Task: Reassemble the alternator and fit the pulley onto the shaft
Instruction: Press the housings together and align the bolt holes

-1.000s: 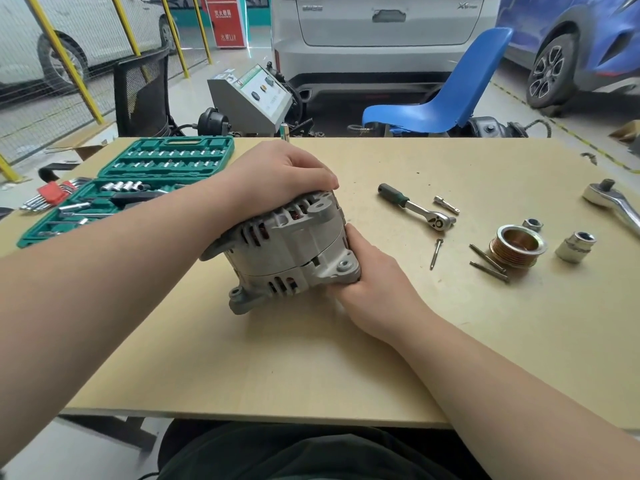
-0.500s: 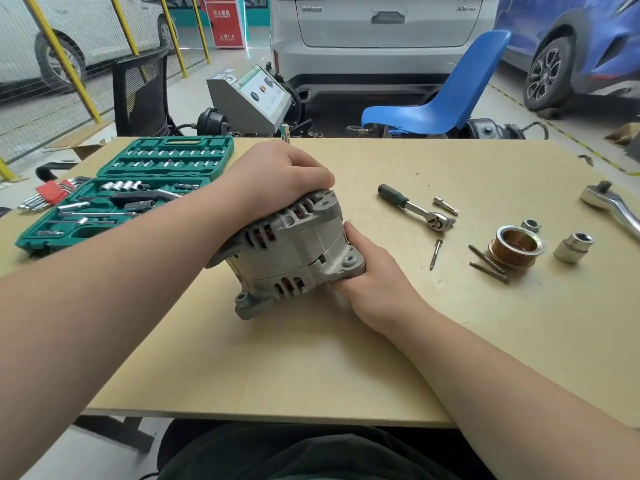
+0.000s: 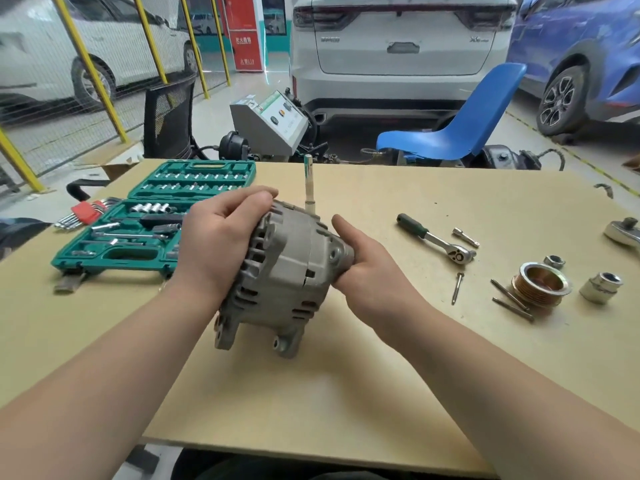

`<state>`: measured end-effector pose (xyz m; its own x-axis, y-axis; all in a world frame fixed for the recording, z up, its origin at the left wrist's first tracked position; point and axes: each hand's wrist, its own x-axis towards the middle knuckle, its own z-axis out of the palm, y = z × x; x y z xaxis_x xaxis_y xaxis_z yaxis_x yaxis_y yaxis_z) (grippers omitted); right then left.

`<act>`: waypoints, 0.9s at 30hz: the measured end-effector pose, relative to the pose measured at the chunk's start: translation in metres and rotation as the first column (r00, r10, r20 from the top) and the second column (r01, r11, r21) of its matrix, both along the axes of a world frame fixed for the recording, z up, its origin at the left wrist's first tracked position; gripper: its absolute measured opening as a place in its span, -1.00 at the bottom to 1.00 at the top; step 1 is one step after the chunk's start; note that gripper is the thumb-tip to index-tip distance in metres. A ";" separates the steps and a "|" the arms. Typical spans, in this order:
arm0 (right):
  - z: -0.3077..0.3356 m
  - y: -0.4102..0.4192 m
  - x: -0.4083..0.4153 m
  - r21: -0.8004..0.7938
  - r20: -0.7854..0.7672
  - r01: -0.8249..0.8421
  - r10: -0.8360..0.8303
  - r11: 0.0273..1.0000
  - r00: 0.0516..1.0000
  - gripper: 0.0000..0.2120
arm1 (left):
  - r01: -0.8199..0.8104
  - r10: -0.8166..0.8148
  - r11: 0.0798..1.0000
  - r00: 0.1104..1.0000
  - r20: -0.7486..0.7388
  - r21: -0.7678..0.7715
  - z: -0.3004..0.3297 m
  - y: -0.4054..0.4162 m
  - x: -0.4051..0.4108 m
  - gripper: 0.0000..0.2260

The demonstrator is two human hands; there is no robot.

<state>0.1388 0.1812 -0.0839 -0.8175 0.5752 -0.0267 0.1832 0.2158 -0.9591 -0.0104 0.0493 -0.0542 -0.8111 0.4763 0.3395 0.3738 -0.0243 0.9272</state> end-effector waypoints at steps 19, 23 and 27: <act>-0.006 -0.005 -0.017 -0.043 -0.223 0.254 -0.257 0.966 0.940 -0.68 | -0.416 0.379 0.879 0.906 0.188 0.232 -0.046 0.010 0.050 -0.73; -0.007 0.008 -0.003 -0.141 -0.192 0.303 -0.326 0.943 0.926 -0.69 | -0.331 0.321 0.935 0.943 0.089 0.131 -0.052 0.011 0.066 -0.65; -0.017 -0.006 0.026 -0.165 -0.385 0.053 -0.114 0.985 0.916 -0.70 | -0.151 0.147 0.986 0.987 0.063 0.063 -0.050 -0.006 0.037 -0.70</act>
